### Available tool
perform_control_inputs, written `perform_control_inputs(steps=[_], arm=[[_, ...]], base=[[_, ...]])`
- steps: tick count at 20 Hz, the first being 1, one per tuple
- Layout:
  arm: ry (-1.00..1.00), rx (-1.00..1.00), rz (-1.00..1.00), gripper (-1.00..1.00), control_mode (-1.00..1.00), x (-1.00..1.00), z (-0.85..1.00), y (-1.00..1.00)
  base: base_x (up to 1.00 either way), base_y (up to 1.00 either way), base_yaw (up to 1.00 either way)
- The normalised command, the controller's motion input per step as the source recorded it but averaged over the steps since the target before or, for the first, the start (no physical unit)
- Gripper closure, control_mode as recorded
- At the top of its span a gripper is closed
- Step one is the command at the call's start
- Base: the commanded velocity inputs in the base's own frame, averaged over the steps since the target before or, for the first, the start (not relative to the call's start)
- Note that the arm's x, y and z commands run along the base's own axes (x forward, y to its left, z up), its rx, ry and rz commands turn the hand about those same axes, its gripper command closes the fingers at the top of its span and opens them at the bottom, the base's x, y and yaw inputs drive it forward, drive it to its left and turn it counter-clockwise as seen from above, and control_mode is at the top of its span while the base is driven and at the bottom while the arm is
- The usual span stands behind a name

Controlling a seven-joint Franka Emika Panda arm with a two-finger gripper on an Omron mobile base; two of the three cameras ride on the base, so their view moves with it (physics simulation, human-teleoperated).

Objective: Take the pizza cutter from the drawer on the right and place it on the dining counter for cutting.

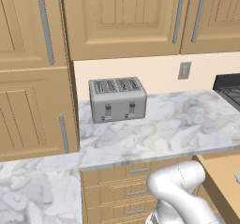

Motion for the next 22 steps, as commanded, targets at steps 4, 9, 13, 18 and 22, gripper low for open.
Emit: perform_control_inputs(steps=[4,9,13,18,22], arm=[[0.00,0.00,0.00,1.00,-1.00,-0.18,0.00,-0.17],[0.00,0.00,0.00,-1.00,-1.00,-0.19,0.00,-0.13],[0.00,0.00,0.00,-1.00,-1.00,-0.56,0.01,-0.27],[0.00,0.03,0.00,-1.00,-1.00,-0.88,0.23,-0.42],[0.02,0.05,-0.01,-1.00,-1.00,-0.46,0.61,-0.21]], base=[[0.00,0.00,0.00],[0.00,0.00,0.00],[0.00,0.00,0.00],[0.00,0.00,0.00],[0.00,0.00,0.00]])
